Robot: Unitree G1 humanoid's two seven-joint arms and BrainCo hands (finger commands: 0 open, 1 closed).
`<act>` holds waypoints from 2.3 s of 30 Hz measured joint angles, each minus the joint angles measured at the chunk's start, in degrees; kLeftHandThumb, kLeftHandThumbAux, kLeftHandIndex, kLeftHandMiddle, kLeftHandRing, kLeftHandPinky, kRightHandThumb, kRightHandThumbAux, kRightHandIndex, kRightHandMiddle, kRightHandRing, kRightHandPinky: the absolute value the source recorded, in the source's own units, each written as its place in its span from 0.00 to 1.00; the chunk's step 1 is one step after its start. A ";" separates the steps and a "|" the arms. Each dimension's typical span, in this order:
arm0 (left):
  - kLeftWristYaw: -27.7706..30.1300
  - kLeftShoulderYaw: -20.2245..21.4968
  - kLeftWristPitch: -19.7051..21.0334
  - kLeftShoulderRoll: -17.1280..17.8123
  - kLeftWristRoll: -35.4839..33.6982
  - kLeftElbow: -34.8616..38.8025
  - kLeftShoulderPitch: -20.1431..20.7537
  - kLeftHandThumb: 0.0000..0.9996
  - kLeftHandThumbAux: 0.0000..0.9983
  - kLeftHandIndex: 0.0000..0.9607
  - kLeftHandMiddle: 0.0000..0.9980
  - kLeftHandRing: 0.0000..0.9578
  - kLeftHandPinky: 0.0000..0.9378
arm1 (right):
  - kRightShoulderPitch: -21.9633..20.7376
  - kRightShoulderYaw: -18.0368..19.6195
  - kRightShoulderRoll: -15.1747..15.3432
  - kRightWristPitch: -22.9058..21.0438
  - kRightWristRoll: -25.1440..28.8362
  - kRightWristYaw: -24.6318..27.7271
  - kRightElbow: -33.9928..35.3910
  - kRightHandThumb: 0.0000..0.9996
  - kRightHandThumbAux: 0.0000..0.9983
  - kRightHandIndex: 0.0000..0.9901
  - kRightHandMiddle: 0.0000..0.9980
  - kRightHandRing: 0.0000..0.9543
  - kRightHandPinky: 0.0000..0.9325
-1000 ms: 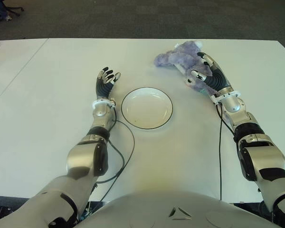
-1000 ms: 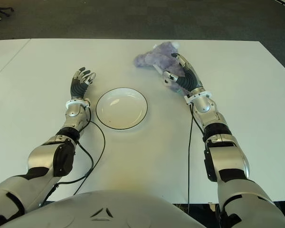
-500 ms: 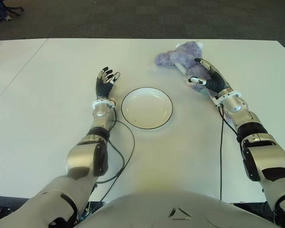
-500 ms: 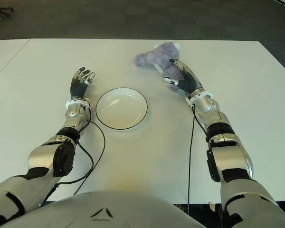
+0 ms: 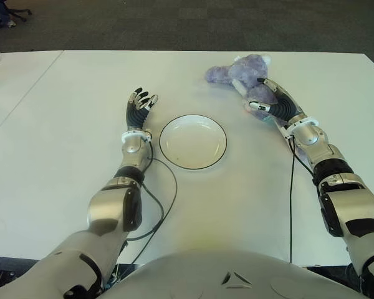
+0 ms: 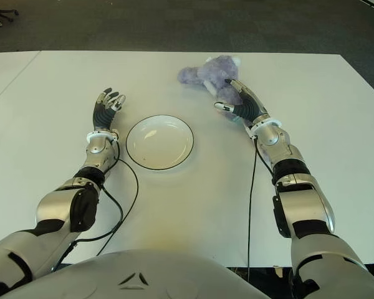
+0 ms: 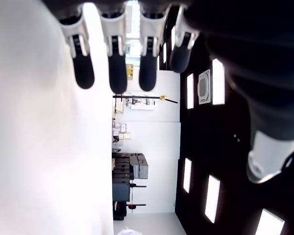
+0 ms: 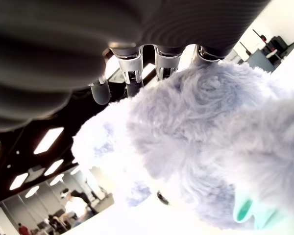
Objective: Put the doll into the plate.
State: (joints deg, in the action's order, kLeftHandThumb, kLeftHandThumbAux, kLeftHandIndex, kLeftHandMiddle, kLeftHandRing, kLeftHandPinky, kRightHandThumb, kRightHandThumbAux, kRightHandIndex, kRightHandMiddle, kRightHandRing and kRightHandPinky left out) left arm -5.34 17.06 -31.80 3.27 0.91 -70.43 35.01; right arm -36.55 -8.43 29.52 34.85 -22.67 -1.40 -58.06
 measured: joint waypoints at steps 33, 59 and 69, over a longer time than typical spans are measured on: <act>0.00 0.06 0.05 0.00 0.15 0.00 -0.14 0.00 0.57 0.14 0.23 0.25 0.25 | -7.15 -7.37 -1.15 -7.34 -4.76 -9.59 -12.68 0.17 0.47 0.06 0.00 0.00 0.00; 0.00 0.06 0.05 0.01 0.17 0.00 -0.25 0.00 0.59 0.15 0.23 0.24 0.22 | -10.31 -8.61 -1.47 -22.51 -5.13 -10.64 -16.11 0.15 0.60 0.03 0.00 0.00 0.00; 0.00 -0.01 0.04 0.01 0.25 0.00 -0.25 0.00 0.58 0.15 0.23 0.25 0.25 | -10.17 -8.64 -1.37 -24.03 -5.15 -11.52 -16.27 0.21 0.61 0.05 0.00 0.00 0.00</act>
State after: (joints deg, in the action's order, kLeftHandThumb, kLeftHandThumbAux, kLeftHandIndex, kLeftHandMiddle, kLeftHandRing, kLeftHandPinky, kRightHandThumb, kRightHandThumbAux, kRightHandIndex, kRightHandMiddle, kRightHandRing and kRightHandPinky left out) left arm -5.34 17.05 -31.76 3.28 1.15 -70.43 34.76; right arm -46.73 -17.08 28.15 10.82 -27.82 -12.92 -74.34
